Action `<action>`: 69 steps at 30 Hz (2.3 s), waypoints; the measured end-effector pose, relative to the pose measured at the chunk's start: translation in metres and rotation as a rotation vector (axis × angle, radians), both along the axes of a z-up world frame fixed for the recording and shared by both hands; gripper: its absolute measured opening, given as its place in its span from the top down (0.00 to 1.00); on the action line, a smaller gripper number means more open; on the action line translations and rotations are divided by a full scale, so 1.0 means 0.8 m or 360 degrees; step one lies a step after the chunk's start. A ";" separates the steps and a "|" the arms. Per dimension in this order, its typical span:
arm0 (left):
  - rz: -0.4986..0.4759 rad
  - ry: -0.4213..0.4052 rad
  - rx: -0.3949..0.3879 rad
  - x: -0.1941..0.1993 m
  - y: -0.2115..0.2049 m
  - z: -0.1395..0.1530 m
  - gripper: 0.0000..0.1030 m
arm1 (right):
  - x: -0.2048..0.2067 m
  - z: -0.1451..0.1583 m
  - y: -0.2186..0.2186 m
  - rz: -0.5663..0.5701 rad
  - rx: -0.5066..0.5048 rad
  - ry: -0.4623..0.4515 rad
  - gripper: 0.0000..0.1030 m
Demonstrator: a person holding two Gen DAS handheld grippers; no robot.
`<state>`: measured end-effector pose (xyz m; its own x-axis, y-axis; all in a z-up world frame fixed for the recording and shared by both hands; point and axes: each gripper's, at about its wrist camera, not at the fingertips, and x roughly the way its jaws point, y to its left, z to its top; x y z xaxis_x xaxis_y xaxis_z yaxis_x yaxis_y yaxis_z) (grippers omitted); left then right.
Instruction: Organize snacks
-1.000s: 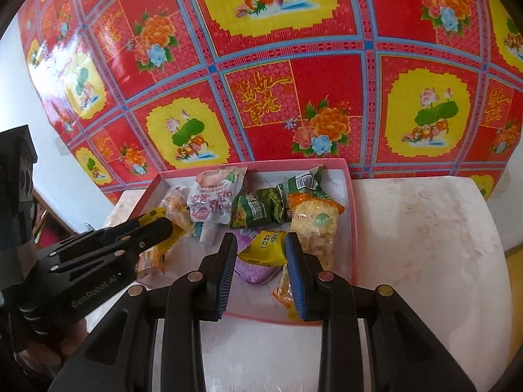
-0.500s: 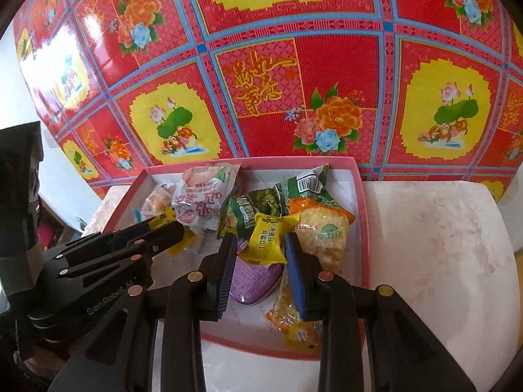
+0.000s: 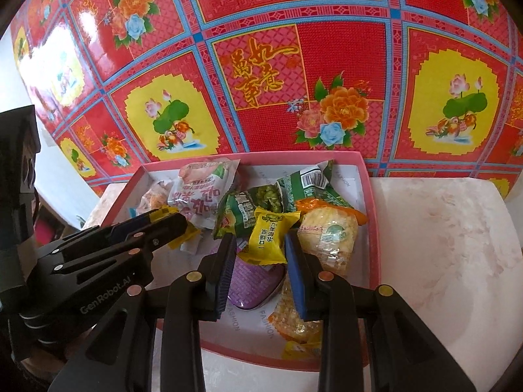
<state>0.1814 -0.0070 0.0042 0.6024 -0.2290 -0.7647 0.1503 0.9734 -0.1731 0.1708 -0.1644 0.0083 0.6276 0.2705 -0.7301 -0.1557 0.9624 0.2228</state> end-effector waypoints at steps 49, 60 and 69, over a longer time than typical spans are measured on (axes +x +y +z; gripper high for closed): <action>0.0053 -0.0009 0.0114 -0.098 0.012 0.063 0.39 | -0.096 0.040 -0.012 -0.0087 0.0029 -0.0086 0.38; 0.0076 0.0064 0.0143 -0.124 0.019 0.056 0.39 | -0.123 0.020 -0.009 -0.0099 0.0003 -0.0026 0.37; 0.0094 0.0165 0.0155 -0.128 0.024 0.026 0.39 | -0.124 -0.010 -0.010 -0.0143 -0.0034 0.0068 0.37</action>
